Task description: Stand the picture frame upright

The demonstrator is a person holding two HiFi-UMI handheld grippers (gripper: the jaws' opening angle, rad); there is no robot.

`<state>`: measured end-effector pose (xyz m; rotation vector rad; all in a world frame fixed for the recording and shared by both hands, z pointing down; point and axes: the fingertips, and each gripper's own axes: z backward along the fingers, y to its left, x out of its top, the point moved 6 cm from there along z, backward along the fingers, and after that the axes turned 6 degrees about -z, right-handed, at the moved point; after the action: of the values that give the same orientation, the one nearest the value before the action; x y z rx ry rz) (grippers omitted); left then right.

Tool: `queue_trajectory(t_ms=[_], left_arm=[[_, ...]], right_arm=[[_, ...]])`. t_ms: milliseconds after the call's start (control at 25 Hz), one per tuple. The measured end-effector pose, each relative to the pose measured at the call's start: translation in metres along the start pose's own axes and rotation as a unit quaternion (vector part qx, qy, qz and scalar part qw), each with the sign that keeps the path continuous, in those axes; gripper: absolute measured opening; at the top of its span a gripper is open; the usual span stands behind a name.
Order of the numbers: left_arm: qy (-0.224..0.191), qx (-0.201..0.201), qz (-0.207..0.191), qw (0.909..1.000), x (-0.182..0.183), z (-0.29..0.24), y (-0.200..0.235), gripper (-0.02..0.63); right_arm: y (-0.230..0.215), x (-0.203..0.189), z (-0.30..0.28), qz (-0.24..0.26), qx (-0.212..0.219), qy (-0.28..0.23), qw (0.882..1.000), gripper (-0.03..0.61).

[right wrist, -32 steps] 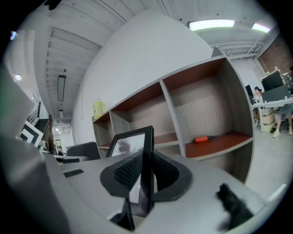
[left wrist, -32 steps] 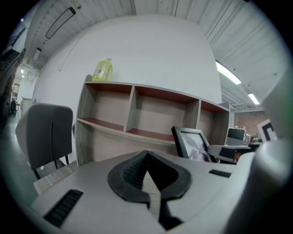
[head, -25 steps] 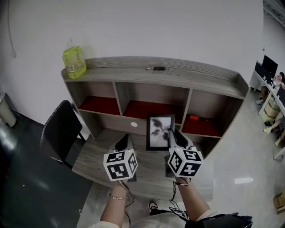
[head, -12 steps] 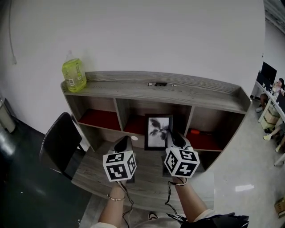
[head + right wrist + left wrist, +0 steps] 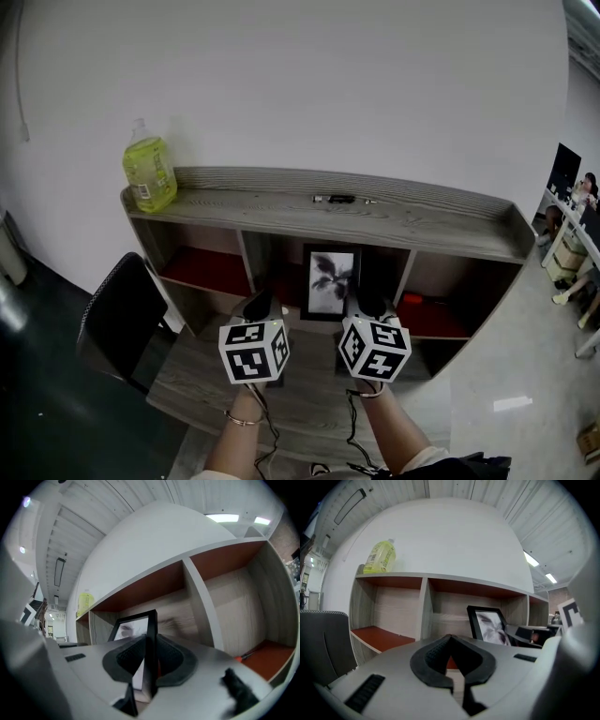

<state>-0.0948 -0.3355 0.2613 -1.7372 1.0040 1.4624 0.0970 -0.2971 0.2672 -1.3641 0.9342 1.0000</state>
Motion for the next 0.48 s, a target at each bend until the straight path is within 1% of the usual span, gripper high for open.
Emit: queue_trajectory(t_ms=[280, 480], left_arm=[[0.016, -0.018, 0.001, 0.9997, -0.008, -0.025, 0.001, 0.009], [0.021, -0.026, 0.005, 0.9994, -0.012, -0.036, 0.002, 0.009]], right_arm=[[-0.006, 0.007, -0.026, -0.004, -0.021, -0.025, 0.999, 0.083], [-0.011, 0.007, -0.041, -0.004, -0.030, -0.026, 0.999, 0.083]])
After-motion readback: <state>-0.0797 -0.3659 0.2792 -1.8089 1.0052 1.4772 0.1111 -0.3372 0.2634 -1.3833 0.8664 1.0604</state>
